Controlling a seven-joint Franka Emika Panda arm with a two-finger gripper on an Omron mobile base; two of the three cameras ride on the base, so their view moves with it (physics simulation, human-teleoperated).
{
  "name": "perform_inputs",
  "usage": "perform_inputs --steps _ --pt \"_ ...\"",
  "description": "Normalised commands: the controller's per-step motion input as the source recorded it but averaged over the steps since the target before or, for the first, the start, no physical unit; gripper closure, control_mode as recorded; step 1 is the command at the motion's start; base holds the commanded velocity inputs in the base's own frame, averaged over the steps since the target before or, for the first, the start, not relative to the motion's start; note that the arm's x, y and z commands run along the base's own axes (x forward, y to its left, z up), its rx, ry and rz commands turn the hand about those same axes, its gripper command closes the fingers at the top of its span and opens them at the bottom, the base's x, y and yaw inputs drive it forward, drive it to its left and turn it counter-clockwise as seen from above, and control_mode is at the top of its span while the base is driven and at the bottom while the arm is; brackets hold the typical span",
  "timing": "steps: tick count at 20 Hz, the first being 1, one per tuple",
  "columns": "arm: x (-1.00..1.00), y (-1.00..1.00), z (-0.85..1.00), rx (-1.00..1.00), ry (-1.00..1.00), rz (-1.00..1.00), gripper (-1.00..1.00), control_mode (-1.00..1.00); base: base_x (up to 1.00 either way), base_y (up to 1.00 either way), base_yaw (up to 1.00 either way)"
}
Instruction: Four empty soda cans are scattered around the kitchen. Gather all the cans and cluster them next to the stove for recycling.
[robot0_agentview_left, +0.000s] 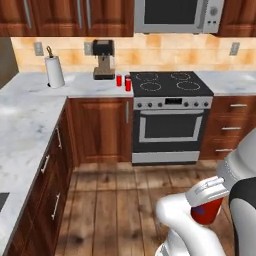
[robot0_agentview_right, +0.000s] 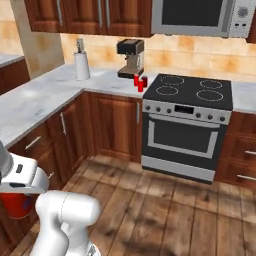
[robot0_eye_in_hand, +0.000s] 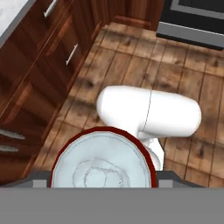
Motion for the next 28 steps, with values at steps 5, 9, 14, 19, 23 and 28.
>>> perform_inputs --steps 5,9,14,19,23,28 --pt "0.00 0.00 0.00 0.00 0.00 0.00 1.00 1.00 1.00 0.00 -0.18" --pt "0.00 0.00 0.00 0.00 0.00 0.00 1.00 1.00 1.00 0.05 -0.25" --pt "0.00 0.00 0.00 0.00 0.00 0.00 1.00 1.00 0.88 0.30 -0.32" --pt "0.00 0.00 0.00 0.00 0.00 0.00 1.00 1.00 0.65 0.69 -0.36" --pt "0.00 0.00 0.00 0.00 0.00 0.00 1.00 1.00 0.43 0.79 -0.27" --pt "0.00 0.00 0.00 0.00 0.00 0.00 1.00 1.00 0.72 0.66 -0.14"
